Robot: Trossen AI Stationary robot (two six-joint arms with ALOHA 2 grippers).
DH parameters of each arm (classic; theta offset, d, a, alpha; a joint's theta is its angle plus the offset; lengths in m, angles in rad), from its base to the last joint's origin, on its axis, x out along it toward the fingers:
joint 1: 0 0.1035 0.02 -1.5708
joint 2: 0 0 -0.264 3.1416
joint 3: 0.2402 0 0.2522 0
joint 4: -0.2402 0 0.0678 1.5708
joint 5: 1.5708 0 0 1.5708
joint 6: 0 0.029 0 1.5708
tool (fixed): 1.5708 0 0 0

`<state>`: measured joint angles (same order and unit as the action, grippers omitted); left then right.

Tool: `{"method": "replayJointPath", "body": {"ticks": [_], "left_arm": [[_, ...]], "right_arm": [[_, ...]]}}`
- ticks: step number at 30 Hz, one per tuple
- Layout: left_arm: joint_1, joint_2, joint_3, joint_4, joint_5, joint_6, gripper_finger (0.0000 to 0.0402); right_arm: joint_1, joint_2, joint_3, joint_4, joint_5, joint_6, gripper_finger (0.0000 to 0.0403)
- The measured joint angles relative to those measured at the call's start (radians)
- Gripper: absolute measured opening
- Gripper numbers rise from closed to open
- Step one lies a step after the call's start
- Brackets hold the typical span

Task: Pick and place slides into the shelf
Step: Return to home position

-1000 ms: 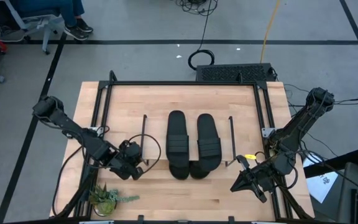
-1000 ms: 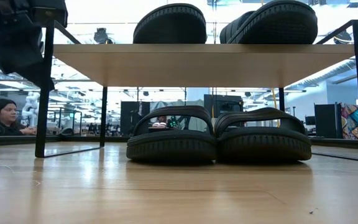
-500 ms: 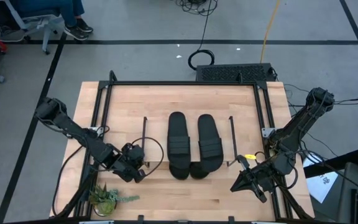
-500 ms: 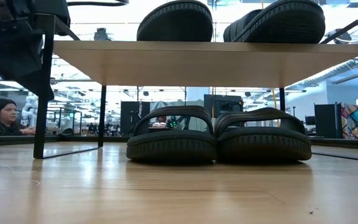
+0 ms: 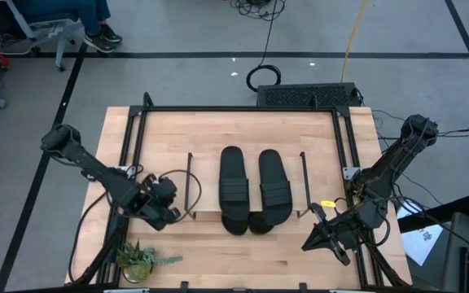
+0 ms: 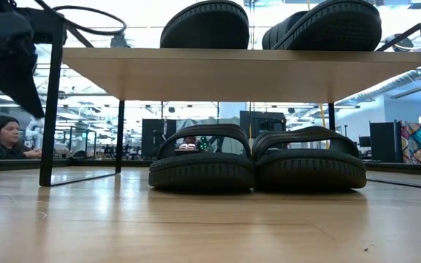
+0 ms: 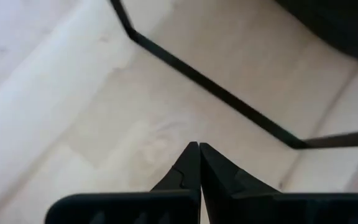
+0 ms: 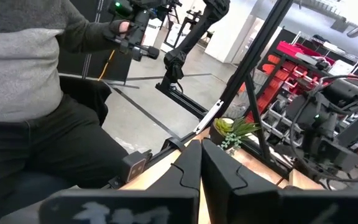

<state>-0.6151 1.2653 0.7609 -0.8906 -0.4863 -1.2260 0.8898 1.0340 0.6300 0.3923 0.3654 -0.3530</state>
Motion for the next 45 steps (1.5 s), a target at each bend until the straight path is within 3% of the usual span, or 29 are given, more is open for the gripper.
{"method": "replayJointPath", "body": {"ticks": [4, 8, 13, 16, 20, 22, 24, 27, 31, 34, 39, 41, 45], "left_arm": [[0.0, -0.083, 0.0, -0.06, -0.08, 0.008, 0.0], [0.0, -0.188, 0.0, -0.092, -0.236, 0.07, 0.0], [0.0, -0.304, 0.0, -0.053, -0.493, 0.346, 0.0], [-0.003, -0.357, 0.0, 0.068, -0.582, 0.586, 0.0], [-0.002, -0.409, 0.0, 0.326, -0.599, 0.922, 0.0], [0.001, -0.422, 0.0, 0.471, -0.585, 1.098, 0.0], [0.016, -0.425, 0.0, 0.632, -0.5, 1.292, 0.0], [0.057, -0.422, 0.0, 0.873, -0.258, 1.552, 0.0], [0.136, -0.413, 0.0, 1.069, -0.003, 1.748, 0.0], [0.214, -0.419, 0.0, 1.077, 0.06, 1.792, 0.0], [0.337, -0.478, 0.0, 0.958, 0.061, 1.716, 0.0], [0.365, -0.53, -0.001, 0.89, 0.064, 1.655, 0.0], [0.363, -0.629, -0.061, 0.875, 0.062, 1.545, 0.0]], "right_arm": [[-0.009, 0.0, 0.0, 0.009, 0.003, -0.028, 0.0], [-0.054, 0.0, 0.0, 0.04, 0.005, -0.037, 0.0], [-0.181, -0.017, 0.0, 0.025, -0.012, -0.028, 0.0], [-0.286, -0.061, 0.0, -0.003, -0.154, -0.023, 0.0], [-0.447, -0.132, 0.0, -0.012, -0.387, 0.036, 0.0], [-0.529, -0.161, 0.0, -0.023, -0.444, 0.066, 0.0], [-0.61, -0.182, 0.0, -0.038, -0.463, 0.105, 0.0], [-0.749, -0.202, 0.0, -0.014, -0.594, 0.171, 0.0], [-0.929, -0.23, 0.0, 0.002, -0.819, 0.265, 0.0], [-1.051, -0.249, 0.0, -0.015, -0.868, 0.337, 0.0], [-1.186, -0.328, 0.0, -0.083, -0.916, 0.43, 0.0], [-1.21, -0.381, 0.0, -0.146, -0.969, 0.425, 0.0], [-1.183, -0.501, 0.0, -0.301, -0.963, 0.419, 0.0]]}}
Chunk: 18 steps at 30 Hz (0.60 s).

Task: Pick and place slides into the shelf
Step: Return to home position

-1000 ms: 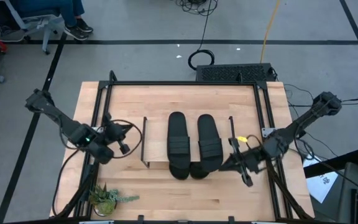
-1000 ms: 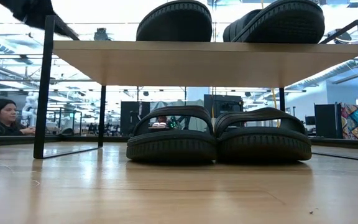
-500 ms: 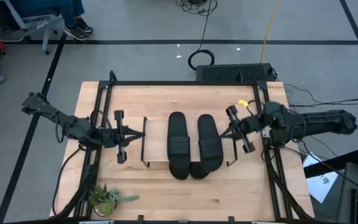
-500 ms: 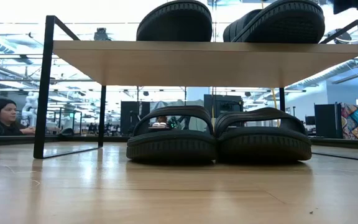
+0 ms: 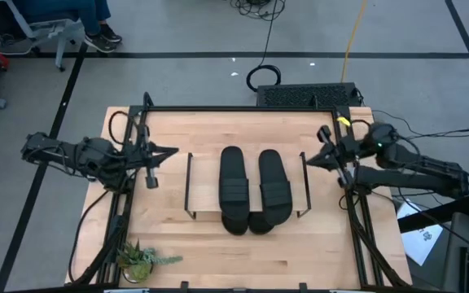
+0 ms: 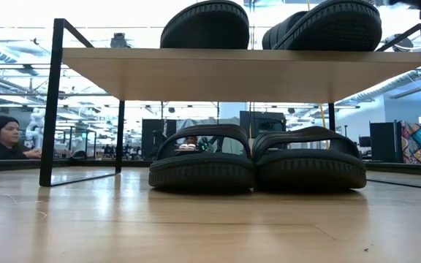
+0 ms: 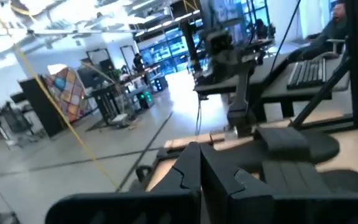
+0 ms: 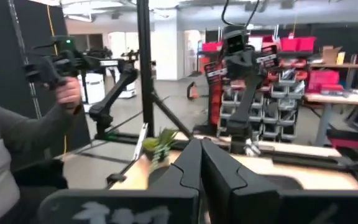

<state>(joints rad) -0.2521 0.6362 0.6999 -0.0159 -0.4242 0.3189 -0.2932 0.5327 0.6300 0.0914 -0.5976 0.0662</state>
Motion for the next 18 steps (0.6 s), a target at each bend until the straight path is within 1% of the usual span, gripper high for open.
{"method": "replayJointPath", "body": {"ticks": [1, 3, 5, 7, 10, 12, 14, 18], "left_arm": [[-0.012, -0.02, -0.021, -0.007, -0.02, -0.019, 0.0], [-0.043, -0.051, -0.077, -0.016, -0.11, -0.063, 0.0], [-0.076, -0.076, -0.135, -0.02, -0.226, -0.109, 0.0], [-0.116, -0.09, -0.188, -0.002, -0.293, -0.151, 0.0], [-0.193, -0.11, -0.25, 0.041, -0.331, -0.151, 0.0], [-0.245, -0.121, -0.284, 0.056, -0.386, -0.129, 0.0], [-0.288, -0.15, -0.312, 0.07, -0.413, -0.094, 0.0], [-0.339, -0.243, -0.361, 0.12, -0.422, -0.051, 0.0]], "right_arm": [[0.023, -0.027, 0.0, -0.043, 0.025, -0.001, 0.0], [0.085, -0.076, -0.004, -0.115, 0.136, -0.003, 0.0], [0.16, -0.114, -0.036, -0.116, 0.268, 0.005, 0.0], [0.238, -0.137, -0.088, -0.088, 0.348, 0.021, 0.0], [0.342, -0.154, -0.159, -0.046, 0.392, -0.001, 0.0], [0.391, -0.171, -0.198, -0.056, 0.45, -0.055, 0.0], [0.417, -0.193, -0.233, -0.066, 0.488, -0.113, 0.0], [0.426, -0.263, -0.282, -0.058, 0.493, -0.122, 0.0]]}}
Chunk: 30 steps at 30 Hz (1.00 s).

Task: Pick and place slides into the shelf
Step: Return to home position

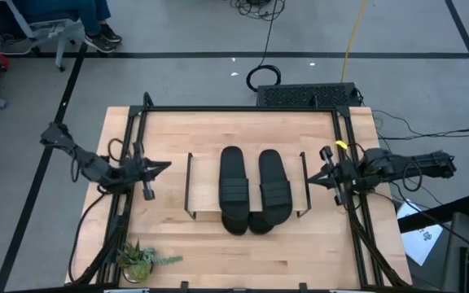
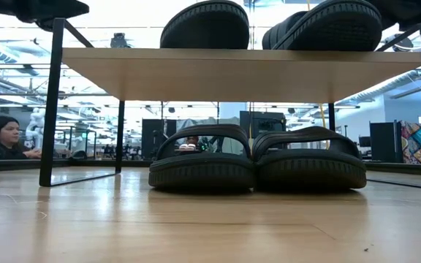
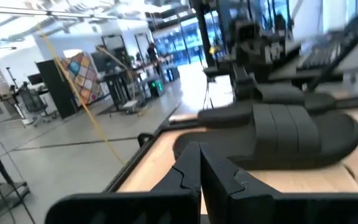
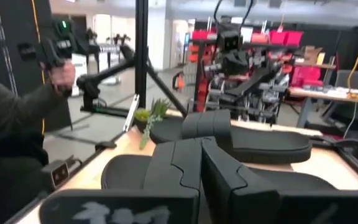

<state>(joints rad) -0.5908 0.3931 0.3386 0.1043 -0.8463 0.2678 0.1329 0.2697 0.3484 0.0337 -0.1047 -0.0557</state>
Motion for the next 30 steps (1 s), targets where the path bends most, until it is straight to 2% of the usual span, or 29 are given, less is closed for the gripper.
{"method": "replayJointPath", "body": {"ticks": [6, 14, 18, 26, 30], "left_arm": [[-0.006, -0.139, -0.086, 0.002, -0.013, -0.006, 0.0], [-0.005, -0.243, -0.19, -0.007, -0.019, -0.059, 0.0], [-0.005, -0.261, -0.205, -0.043, -0.019, -0.124, 0.0], [-0.006, -0.263, -0.205, -0.245, -0.019, -0.363, 0.0], [-0.006, -0.262, -0.208, -0.296, -0.017, -0.419, 0.0]], "right_arm": [[0.0, -0.112, -0.054, 0.005, 0.004, 0.009, 0.0], [0.0, -0.21, -0.109, 0.007, 0.026, 0.037, 0.0], [-0.001, -0.225, -0.149, 0.006, 0.077, 0.07, 0.0], [0.0, -0.228, -0.234, 0.089, 0.077, 0.104, 0.0], [0.0, -0.228, -0.258, 0.12, 0.076, 0.1, 0.0]]}}
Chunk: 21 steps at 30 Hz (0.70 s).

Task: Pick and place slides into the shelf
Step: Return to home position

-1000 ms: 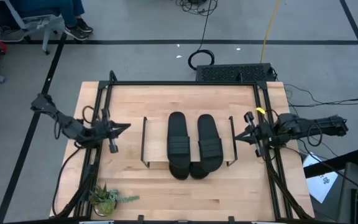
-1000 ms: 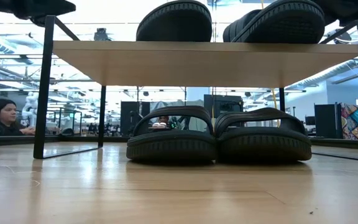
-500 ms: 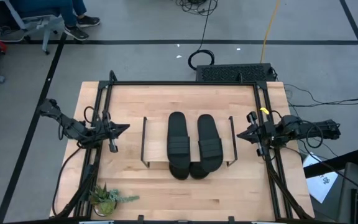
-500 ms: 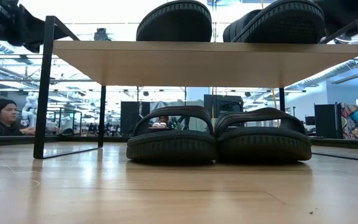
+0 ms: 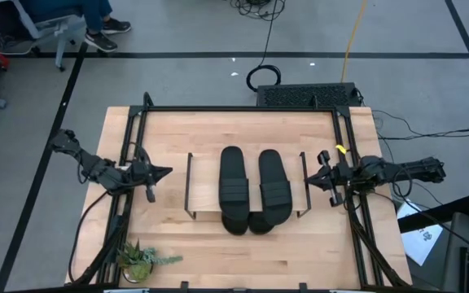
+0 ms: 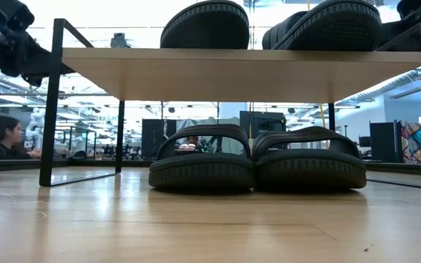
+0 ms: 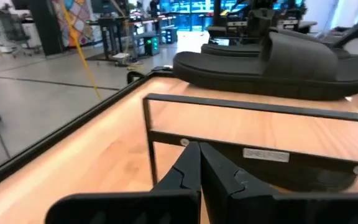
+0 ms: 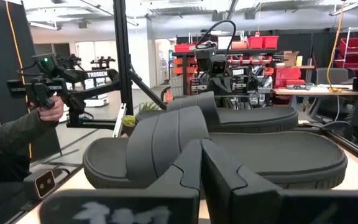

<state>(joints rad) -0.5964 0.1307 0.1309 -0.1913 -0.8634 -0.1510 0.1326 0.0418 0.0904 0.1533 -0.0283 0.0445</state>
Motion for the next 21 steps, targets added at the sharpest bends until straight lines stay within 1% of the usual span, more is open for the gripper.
{"method": "replayJointPath", "body": {"ticks": [2, 7, 9, 11, 15, 18, 21], "left_arm": [[0.0, 0.0, -0.008, 0.007, 0.022, 0.014, 0.0], [-0.001, 0.0, -0.031, 0.015, 0.027, 0.052, 0.0], [-0.001, 0.0, -0.051, 0.04, 0.03, 0.091, 0.0], [0.0, 0.0, -0.073, 0.104, 0.041, 0.149, 0.0], [0.002, 0.002, -0.099, 0.199, 0.111, 0.253, 0.0], [0.002, 0.002, -0.107, 0.225, 0.142, 0.315, 0.0], [0.003, 0.002, -0.107, 0.225, 0.146, 0.351, 0.0]], "right_arm": [[0.0, 0.0, -0.006, 0.0, 0.0, -0.007, 0.0], [0.0, 0.0, -0.025, -0.001, -0.003, -0.038, 0.0], [0.0, 0.0, -0.029, 0.0, -0.002, -0.037, 0.0], [0.0, 0.0, -0.033, 0.001, -0.001, -0.037, 0.0], [0.0, 0.0, -0.034, 0.001, 0.0, -0.049, 0.0], [0.0, 0.0, -0.035, -0.006, 0.0, -0.073, 0.0], [0.0, 0.001, -0.036, -0.004, 0.001, -0.098, 0.0]]}}
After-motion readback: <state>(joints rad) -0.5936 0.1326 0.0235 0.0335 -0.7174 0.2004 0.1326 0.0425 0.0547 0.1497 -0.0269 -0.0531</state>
